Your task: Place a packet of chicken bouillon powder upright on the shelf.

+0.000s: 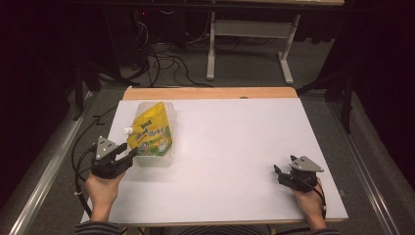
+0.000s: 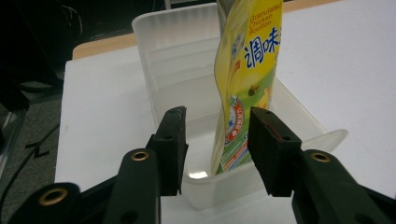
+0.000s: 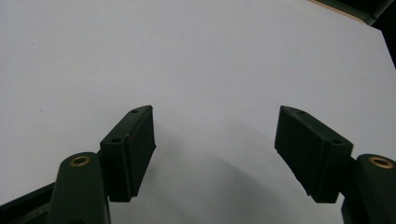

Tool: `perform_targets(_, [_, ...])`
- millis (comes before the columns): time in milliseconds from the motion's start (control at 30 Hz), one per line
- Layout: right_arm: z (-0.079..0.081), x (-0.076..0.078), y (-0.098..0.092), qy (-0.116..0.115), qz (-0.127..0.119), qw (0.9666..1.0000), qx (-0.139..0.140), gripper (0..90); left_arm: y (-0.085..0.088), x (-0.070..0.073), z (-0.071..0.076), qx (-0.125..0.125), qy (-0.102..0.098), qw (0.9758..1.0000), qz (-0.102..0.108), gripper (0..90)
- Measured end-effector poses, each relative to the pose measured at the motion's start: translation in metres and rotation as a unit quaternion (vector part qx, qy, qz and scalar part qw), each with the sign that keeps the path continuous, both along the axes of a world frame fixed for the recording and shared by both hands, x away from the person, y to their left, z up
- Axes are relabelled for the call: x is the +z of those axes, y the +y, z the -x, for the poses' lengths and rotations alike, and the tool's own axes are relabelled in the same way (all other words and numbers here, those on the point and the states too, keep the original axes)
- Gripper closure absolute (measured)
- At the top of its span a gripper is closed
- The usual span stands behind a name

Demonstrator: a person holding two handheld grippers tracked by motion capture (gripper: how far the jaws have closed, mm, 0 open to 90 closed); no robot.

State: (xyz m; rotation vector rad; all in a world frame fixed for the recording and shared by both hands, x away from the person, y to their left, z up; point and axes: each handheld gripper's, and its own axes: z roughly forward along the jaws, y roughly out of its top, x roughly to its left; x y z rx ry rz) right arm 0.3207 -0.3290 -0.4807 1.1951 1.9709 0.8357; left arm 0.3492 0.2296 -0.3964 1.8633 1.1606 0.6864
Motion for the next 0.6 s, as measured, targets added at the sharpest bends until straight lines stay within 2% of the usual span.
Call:
perform_targets(167, [0.0, 0.0, 0.0, -0.001, 0.001, 1.0, 0.0, 29.7, 0.0, 0.0, 0.009, 0.003, -0.004, 0.9999, 0.009, 51.9])
perform_targets(267, [0.0, 0.0, 0.0, 0.0, 0.0, 1.0, -0.001, 29.8, 0.002, 0.0, 0.015, 0.007, -0.003, 1.0, 0.004, 49.7])
perform_targets(467, [0.0, 0.001, -0.003, -0.004, -0.01, 0.9999, -0.002, 30.7, 0.005, 0.002, 0.027, 0.005, -0.001, 1.0, 0.006, 48.6])
perform_targets(600, [0.0, 0.0, -0.002, -0.004, -0.009, 0.9999, -0.002, 30.8, 0.005, 0.003, 0.032, 0.003, -0.005, 0.9998, 0.017, 48.3])
